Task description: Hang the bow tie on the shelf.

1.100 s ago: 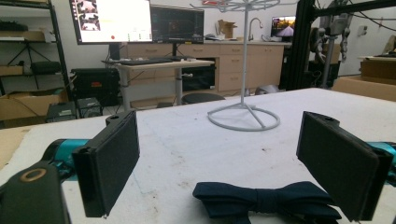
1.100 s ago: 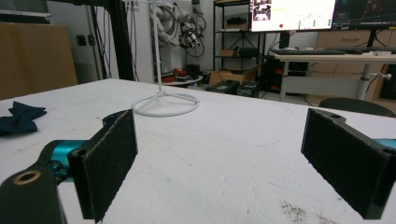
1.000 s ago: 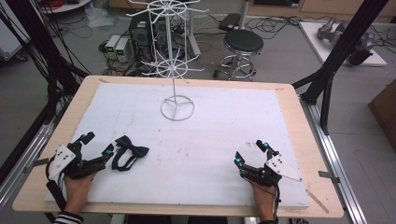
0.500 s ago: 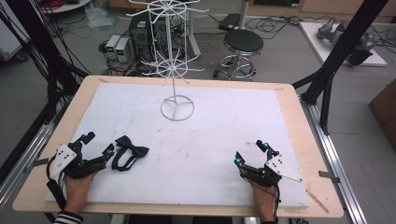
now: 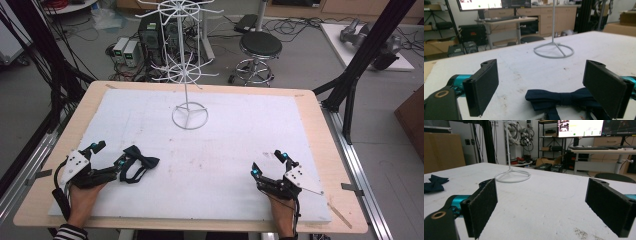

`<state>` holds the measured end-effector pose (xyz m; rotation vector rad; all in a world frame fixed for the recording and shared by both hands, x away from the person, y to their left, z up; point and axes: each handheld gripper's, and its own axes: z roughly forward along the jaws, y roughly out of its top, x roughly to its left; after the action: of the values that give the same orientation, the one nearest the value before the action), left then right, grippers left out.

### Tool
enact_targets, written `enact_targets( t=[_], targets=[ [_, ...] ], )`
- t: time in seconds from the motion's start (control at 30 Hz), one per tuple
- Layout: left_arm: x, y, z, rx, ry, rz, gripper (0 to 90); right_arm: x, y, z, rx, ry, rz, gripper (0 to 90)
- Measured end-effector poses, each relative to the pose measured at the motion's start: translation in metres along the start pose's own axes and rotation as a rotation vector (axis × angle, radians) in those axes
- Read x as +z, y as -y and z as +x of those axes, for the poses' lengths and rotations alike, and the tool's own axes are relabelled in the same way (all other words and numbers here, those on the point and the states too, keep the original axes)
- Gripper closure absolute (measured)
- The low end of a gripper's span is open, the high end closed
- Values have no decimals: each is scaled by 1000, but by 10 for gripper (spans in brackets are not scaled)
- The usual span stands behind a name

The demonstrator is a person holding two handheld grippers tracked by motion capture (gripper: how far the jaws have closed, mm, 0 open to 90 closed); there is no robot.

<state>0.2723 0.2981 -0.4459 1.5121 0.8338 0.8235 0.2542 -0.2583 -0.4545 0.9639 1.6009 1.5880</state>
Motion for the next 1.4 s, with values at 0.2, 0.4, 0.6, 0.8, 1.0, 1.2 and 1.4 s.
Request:
enact_targets(
  t=[0.2,0.4,0.6,0.8,1.0,1.2,1.4],
  targets=[
    [2,-16,0,23,14,122,137,0,0,0,-3,1,-2,98],
    [6,-28,4,26,29,237,138,0,0,0,-3,2,-1,98],
    [8,-33,9,13,74,386,151,0,0,0,-4,2,-1,98],
    [9,-39,13,7,93,464,178,0,0,0,-3,0,-1,98],
    [15,-47,16,-3,105,604,193,1,0,0,-7,2,4,98],
    [23,-51,14,3,129,708,195,1,0,0,-9,3,1,98],
    [33,-49,13,16,143,786,203,1,0,0,-10,3,1,98]
  ],
)
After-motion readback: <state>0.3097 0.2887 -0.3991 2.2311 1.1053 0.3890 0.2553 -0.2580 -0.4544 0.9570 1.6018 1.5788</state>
